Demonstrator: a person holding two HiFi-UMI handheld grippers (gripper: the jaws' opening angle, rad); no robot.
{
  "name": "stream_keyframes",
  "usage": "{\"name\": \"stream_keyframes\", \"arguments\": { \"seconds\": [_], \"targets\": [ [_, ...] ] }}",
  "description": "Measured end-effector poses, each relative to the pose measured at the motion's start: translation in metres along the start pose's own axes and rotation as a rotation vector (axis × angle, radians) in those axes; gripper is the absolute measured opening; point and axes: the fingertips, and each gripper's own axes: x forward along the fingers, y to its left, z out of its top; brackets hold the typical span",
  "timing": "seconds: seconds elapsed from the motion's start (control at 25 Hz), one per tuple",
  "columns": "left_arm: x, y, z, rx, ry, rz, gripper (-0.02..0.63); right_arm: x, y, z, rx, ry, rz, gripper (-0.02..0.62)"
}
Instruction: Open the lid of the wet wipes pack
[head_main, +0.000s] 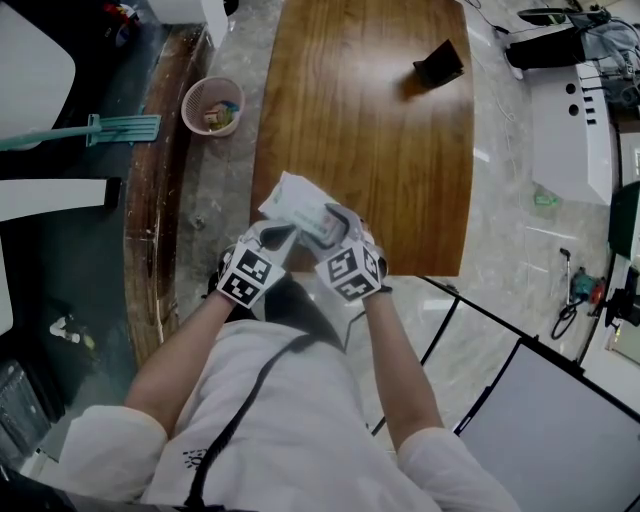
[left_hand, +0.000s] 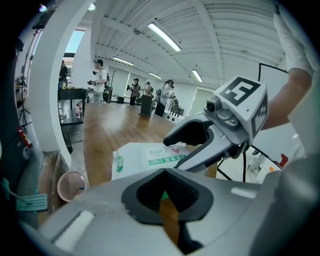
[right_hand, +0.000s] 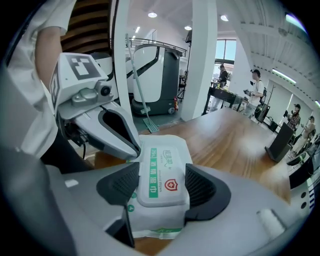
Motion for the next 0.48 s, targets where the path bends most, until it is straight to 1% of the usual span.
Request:
{"name": "stream_keyframes", "arguments": {
  "seconds": [0.28, 0.48],
  "targets": [
    [0.0052, 0.0016, -0.0033, -0.014, 0.012, -0.002, 0.006, 0.0009, -0.0012, -0.0019, 0.064, -0.015, 0.033, 0.279],
    [0.0066, 0.0019, -0.0053, -0.020, 0.013, -0.003, 0.005, -0.0004, -0.0031, -0.0007, 0.097, -0.008, 0.060, 0.279]
  ]
}}
